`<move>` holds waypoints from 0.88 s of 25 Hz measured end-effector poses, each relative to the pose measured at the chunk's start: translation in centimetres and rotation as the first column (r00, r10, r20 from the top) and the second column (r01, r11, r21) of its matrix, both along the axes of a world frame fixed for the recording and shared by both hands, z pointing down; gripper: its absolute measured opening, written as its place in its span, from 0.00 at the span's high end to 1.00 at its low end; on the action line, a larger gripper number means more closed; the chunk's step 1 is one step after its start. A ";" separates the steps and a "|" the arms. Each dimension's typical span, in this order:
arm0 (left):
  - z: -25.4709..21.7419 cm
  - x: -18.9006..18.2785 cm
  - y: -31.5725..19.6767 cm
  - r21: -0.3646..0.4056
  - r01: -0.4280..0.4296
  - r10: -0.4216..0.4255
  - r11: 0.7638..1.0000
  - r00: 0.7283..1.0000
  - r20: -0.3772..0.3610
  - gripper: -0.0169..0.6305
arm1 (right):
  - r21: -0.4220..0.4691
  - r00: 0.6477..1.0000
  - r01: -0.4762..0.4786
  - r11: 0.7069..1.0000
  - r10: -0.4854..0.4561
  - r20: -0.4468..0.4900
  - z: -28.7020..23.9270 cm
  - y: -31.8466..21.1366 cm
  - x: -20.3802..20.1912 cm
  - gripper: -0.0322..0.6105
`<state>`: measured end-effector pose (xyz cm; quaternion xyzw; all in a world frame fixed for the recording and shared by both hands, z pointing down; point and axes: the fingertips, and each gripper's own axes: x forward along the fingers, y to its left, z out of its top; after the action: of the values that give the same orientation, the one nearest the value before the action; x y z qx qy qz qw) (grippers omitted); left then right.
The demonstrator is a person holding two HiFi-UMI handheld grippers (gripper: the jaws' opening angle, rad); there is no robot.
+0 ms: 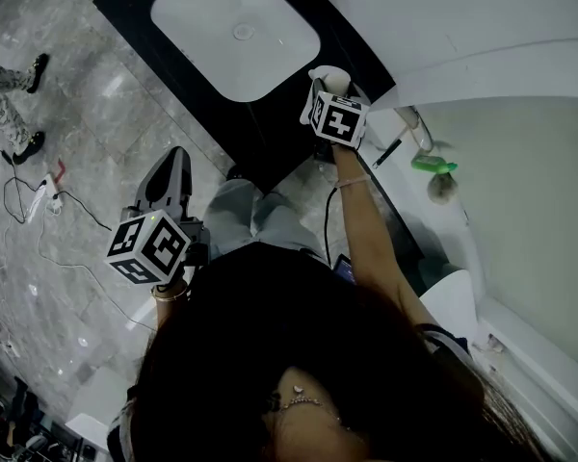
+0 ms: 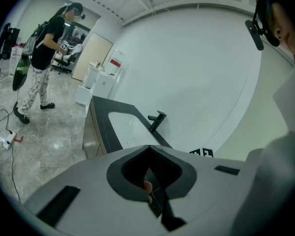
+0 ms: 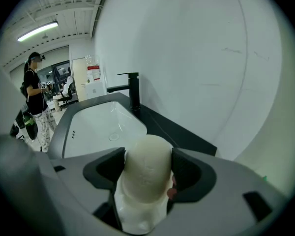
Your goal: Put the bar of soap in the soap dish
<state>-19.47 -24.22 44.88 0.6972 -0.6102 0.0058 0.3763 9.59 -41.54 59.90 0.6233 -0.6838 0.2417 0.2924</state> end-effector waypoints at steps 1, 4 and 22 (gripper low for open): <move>-0.1 0.0 0.0 0.002 0.000 0.000 1.000 1.000 0.000 0.98 | -0.001 1.000 0.001 1.000 -0.001 -0.005 0.0 0.0 0.0 0.48; -0.2 0.0 0.0 0.006 -0.001 0.001 1.000 1.000 0.002 0.98 | -0.002 1.000 -0.001 1.000 0.001 0.006 -0.1 0.0 -0.1 0.48; -2.1 3.0 0.2 0.067 -0.112 0.111 0.991 0.994 0.025 0.98 | 0.068 0.994 -0.089 0.994 0.084 0.065 -6.9 5.1 2.2 0.86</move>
<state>-16.48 -24.01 42.77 0.7427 -0.5740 0.0131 0.3448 11.80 -36.43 52.99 0.6545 -0.6731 0.2489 0.2379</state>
